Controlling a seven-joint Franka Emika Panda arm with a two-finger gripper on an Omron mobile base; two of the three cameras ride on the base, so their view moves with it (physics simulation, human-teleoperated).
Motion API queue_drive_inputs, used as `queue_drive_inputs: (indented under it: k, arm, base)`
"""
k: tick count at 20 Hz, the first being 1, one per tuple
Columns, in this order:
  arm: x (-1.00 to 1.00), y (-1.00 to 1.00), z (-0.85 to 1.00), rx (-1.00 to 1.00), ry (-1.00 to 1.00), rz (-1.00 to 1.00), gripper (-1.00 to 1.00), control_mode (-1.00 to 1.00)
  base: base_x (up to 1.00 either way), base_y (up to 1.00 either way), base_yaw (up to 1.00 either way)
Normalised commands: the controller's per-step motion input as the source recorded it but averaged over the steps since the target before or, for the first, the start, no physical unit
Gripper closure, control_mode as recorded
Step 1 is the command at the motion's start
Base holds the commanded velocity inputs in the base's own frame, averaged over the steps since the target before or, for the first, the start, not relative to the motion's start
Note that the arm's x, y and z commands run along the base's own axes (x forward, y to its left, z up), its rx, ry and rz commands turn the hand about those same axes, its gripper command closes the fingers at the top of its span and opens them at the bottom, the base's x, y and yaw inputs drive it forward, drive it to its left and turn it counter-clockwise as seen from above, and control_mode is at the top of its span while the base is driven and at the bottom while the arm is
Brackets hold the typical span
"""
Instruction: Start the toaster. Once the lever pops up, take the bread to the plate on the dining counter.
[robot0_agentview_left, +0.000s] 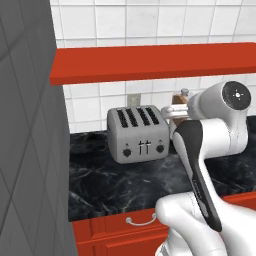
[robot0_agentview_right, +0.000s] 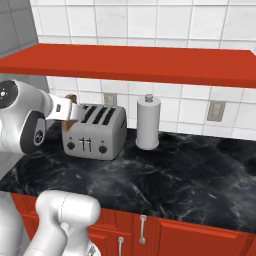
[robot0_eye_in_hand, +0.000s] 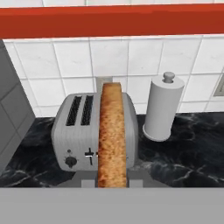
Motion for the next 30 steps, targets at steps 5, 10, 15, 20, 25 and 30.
queue_drive_inputs:
  k: [5,10,15,20,25,30]
  arm:
    - [-0.14,-0.01,-0.20,0.00,0.03,0.00,1.00,-1.00]
    - [-0.02,0.00,-0.04,0.00,0.02,0.00,1.00,-1.00]
    - [0.00,0.00,0.00,0.00,0.00,0.00,1.00,1.00]
    - [0.00,0.00,0.00,0.00,0.00,0.00,1.00,1.00]
    - [0.00,0.00,0.00,0.00,0.00,0.00,1.00,1.00]
    - [0.00,0.00,0.00,0.00,0.00,0.00,1.00,1.00]
  base:
    - [0.00,0.00,0.00]
    - [0.00,0.00,0.00]
    - [-0.03,-0.02,0.00]
    - [-0.45,-0.53,-0.14]
    - [-0.57,-0.96,-0.48]
    - [-0.14,-0.85,-0.69]
